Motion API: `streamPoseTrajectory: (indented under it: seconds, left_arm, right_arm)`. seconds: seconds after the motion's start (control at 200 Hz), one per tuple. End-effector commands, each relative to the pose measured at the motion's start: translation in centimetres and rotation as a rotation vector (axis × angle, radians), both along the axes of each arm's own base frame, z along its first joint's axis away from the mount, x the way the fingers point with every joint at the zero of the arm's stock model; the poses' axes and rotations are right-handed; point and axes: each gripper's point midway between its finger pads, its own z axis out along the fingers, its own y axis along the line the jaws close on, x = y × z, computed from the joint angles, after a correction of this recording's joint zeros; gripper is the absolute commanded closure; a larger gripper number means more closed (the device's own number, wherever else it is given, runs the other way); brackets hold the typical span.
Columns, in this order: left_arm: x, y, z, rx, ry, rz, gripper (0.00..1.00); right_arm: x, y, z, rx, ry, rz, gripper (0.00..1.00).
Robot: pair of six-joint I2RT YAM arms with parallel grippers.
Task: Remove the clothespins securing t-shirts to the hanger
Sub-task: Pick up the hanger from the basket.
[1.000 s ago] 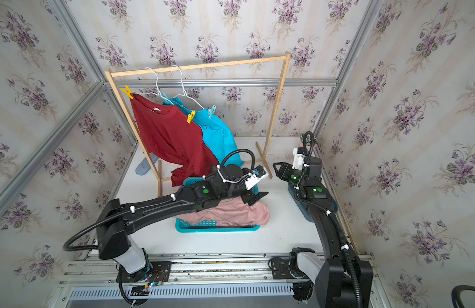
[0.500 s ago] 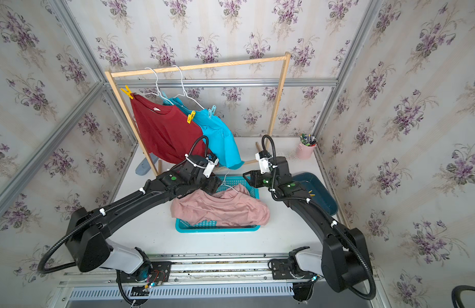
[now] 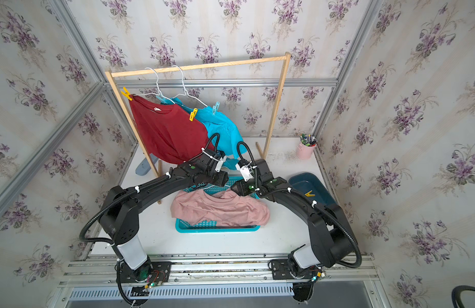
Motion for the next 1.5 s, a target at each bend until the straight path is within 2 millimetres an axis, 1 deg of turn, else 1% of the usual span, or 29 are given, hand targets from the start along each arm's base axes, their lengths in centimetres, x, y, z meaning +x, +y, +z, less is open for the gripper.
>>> streamPoseTrajectory:
  seconds: [0.0,0.045,0.055,0.07,0.075,0.085,0.145,0.18,0.335,0.375,0.415,0.51,0.56,0.599,0.679,0.779,0.879,0.984,1.019,1.024,1.034,1.119,1.209,1.399,1.499]
  left_arm:
    - [-0.2,-0.2,-0.9,-0.019,0.039,0.030,0.44]
    - [-0.3,-0.1,-1.3,-0.019,0.047,0.035,0.44]
    - [-0.3,-0.1,-1.3,-0.020,0.048,0.036,0.47]
    - [-0.4,-0.1,-1.5,-0.021,0.051,0.036,0.49]
    - [-0.4,-0.1,-1.5,-0.021,0.051,0.036,0.49]
    - [-0.4,-0.1,-1.5,-0.024,0.053,0.037,0.50]
    - [-0.6,-0.3,-1.7,-0.036,0.061,0.032,0.53]
    - [-0.7,-0.5,-1.7,-0.043,0.065,0.027,0.54]
    - [-0.9,-0.7,-0.9,-0.071,0.052,0.019,0.66]
    - [-0.9,-0.7,-0.5,-0.076,0.044,0.013,0.70]
    - [-1.0,-0.7,-0.1,-0.083,0.039,0.009,0.76]
    - [-1.4,-0.7,1.0,-0.105,0.026,-0.003,0.87]
    - [-1.6,-0.7,1.6,-0.118,0.019,-0.011,0.91]
    - [-1.9,-0.6,2.1,-0.129,0.011,-0.015,0.92]
    - [-2.5,-0.3,3.1,-0.148,-0.007,-0.027,0.92]
    - [-3.7,-0.3,4.4,-0.184,-0.040,-0.072,0.94]
    - [-5.0,-0.2,5.7,-0.214,-0.091,-0.115,0.96]
    - [-6.6,-0.5,7.2,-0.248,-0.170,-0.189,0.97]
    - [-7.0,-0.6,7.1,-0.245,-0.184,-0.209,0.97]
    - [-7.1,-0.5,7.7,-0.254,-0.197,-0.211,0.97]
    - [-7.3,-0.5,8.3,-0.261,-0.215,-0.215,0.97]
    - [-8.2,-0.4,9.8,-0.280,-0.267,-0.253,0.97]
    - [-9.0,0.0,11.6,-0.293,-0.325,-0.279,0.97]
    - [-10.9,1.6,16.9,-0.318,-0.507,-0.339,0.97]
    - [-11.4,2.8,19.7,-0.305,-0.614,-0.344,0.98]
  right_arm:
    - [-0.8,0.8,-0.7,-0.026,0.010,0.075,0.52]
    - [-0.7,0.9,-1.0,-0.032,0.008,0.083,0.54]
    - [-0.7,0.9,-1.0,-0.033,0.008,0.085,0.55]
    - [-0.6,0.9,-1.0,-0.034,0.006,0.088,0.56]
    - [-1.2,1.5,-1.1,-0.035,0.007,0.108,0.56]
    - [-1.5,2.0,-1.0,-0.035,0.005,0.125,0.57]
    - [-1.7,2.5,-1.1,-0.034,0.001,0.150,0.62]
    - [-1.7,2.6,-1.0,-0.034,-0.003,0.154,0.67]
    - [-1.4,2.8,0.0,-0.022,-0.047,0.158,0.88]
    - [-1.4,2.8,0.5,-0.015,-0.066,0.158,0.92]
    - [-1.3,2.7,1.0,-0.011,-0.084,0.154,0.93]
    - [-1.3,2.3,2.2,-0.001,-0.134,0.140,0.93]
    - [-1.3,2.1,3.1,0.005,-0.165,0.128,0.93]
    - [-1.2,1.8,3.7,0.010,-0.191,0.113,0.92]
    - [-1.1,0.9,5.2,0.015,-0.248,0.068,0.85]
    - [-1.1,-0.3,7.4,0.030,-0.326,0.006,0.83]
    - [-1.3,-1.5,9.9,0.059,-0.402,-0.044,0.81]
    - [-1.6,-2.2,12.5,0.095,-0.465,-0.073,0.81]
    - [-1.7,-2.4,13.2,0.106,-0.480,-0.078,0.81]
    - [-1.7,-2.4,13.3,0.109,-0.483,-0.077,0.81]
    - [-1.7,-2.4,13.5,0.111,-0.486,-0.078,0.81]
    - [-2.0,-2.5,14.8,0.136,-0.509,-0.074,0.80]
    - [-2.3,-2.1,15.9,0.161,-0.514,-0.044,0.80]
    - [-3.9,-1.0,18.4,0.245,-0.541,0.044,0.79]
    - [-4.6,-0.8,19.6,0.272,-0.567,0.075,0.77]
